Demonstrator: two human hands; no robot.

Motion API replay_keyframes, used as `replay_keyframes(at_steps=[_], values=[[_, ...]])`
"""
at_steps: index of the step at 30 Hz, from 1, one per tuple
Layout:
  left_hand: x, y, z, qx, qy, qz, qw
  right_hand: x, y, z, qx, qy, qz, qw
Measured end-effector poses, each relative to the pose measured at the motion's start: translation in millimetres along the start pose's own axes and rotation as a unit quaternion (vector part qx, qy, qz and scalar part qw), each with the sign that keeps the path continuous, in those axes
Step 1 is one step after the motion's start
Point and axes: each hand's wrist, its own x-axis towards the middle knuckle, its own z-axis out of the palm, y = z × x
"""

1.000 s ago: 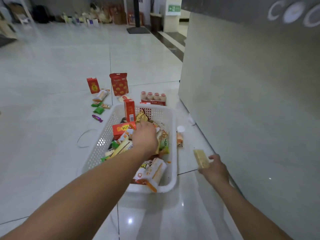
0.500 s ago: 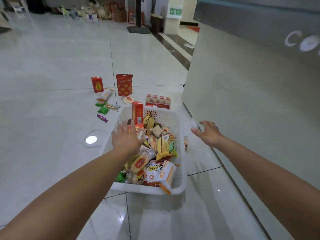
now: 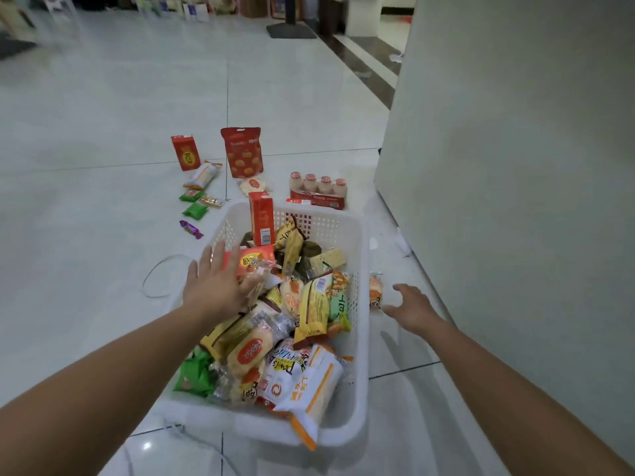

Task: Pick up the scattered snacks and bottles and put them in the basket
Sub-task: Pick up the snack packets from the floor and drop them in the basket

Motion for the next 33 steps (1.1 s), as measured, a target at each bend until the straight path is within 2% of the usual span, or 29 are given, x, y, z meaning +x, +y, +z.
replay_keyframes(at_steps=[2,4,6,9,13,14,16,17,19,22,24,26,28,30,32,33], values=[[2,-4,12,-0.004,-0.015,0.001,1.0,22,-6,17,0.035,0.002,0.01,0.999],[4,-7,23,-0.018,-0.027,-0.008,0.999,42,-11,31,0.123,0.018,0.062,0.99],[6,-9,29,-0.027,-0.034,-0.017,0.999,60,-15,40,0.214,0.041,0.144,0.965],[9,-11,33,-0.023,-0.043,-0.017,0.999,87,-9,51,0.28,0.065,0.239,0.928],[12,-13,35,-0.024,-0.057,-0.019,0.998,108,-6,58,0.415,0.051,0.28,0.864],[12,-13,36,-0.028,-0.062,-0.021,0.997,107,-8,58,0.431,0.034,0.276,0.858],[11,-13,36,-0.033,-0.068,-0.025,0.997,107,-9,57,0.44,0.015,0.266,0.858],[10,-14,35,-0.034,-0.069,-0.025,0.997,105,-8,55,0.442,0.031,0.264,0.857],[8,-15,31,-0.035,-0.067,-0.024,0.997,101,-7,46,0.425,0.112,0.252,0.862],[3,-20,23,-0.036,-0.057,-0.015,0.998,84,-8,22,0.343,0.206,0.212,0.891],[-3,-25,16,-0.037,-0.046,-0.01,0.998,72,-18,2,0.319,0.279,0.173,0.889],[-10,-33,9,-0.035,-0.037,-0.011,0.999,60,-37,-16,0.321,0.317,0.129,0.883],[-19,-42,2,-0.032,-0.026,-0.018,0.999,49,-60,-28,0.37,0.281,0.077,0.882],[-27,-49,-4,-0.027,-0.021,-0.024,0.999,32,-87,-31,0.403,0.167,0.061,0.898],[-36,-54,-13,-0.015,-0.021,-0.026,0.999,19,-110,-29,0.286,0.086,0.093,0.95],[-40,-57,-20,-0.009,-0.02,-0.027,0.999,10,-122,-29,0.216,0.077,0.093,0.969]])
